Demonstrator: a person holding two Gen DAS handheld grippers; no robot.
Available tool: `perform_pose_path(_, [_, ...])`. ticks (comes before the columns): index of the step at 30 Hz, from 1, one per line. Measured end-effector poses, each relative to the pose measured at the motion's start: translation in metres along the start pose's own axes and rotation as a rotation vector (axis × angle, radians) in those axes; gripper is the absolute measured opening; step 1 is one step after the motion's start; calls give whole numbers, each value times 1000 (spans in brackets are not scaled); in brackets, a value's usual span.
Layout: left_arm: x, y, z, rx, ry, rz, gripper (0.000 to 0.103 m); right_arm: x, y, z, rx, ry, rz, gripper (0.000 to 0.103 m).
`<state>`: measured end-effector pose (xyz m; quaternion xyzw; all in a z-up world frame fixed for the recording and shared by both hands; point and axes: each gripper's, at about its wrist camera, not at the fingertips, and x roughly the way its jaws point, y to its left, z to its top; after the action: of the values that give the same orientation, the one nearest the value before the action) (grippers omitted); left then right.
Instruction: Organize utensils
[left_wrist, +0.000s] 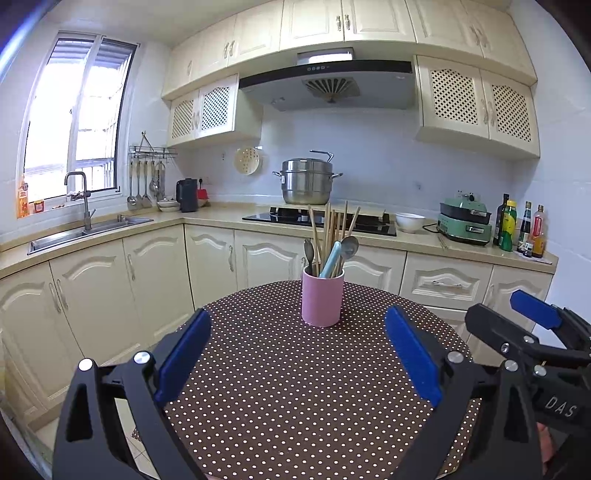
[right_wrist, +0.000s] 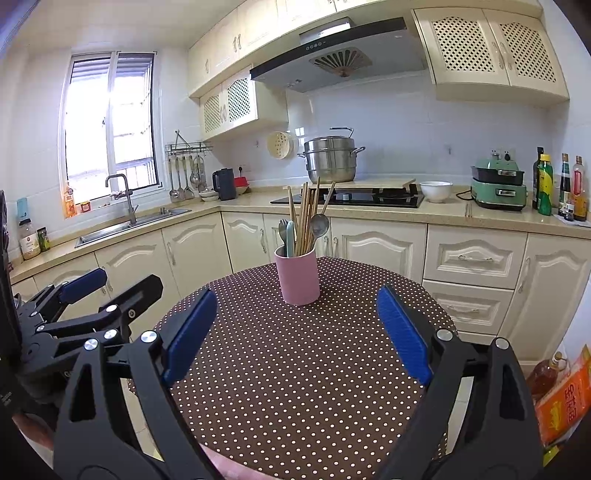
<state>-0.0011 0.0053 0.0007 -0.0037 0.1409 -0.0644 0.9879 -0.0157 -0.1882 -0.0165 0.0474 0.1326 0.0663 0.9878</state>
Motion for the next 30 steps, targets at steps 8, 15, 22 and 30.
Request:
perform_pose_path(8, [1,3,-1,0,7,-3,94,4,1,-2,15,19,14,87])
perform_pose_path(15, [1,4,-1,1,7,-8,94,3,1,-3,17,16,12,87])
perform_pose_path(22, [0,2,-3,2,17,-4,94,3,1,-6,27,29,9,87])
perform_pose_path(30, [-2,3,-3,4,15,-17,94,-2,0,-6,23,19,9,87])
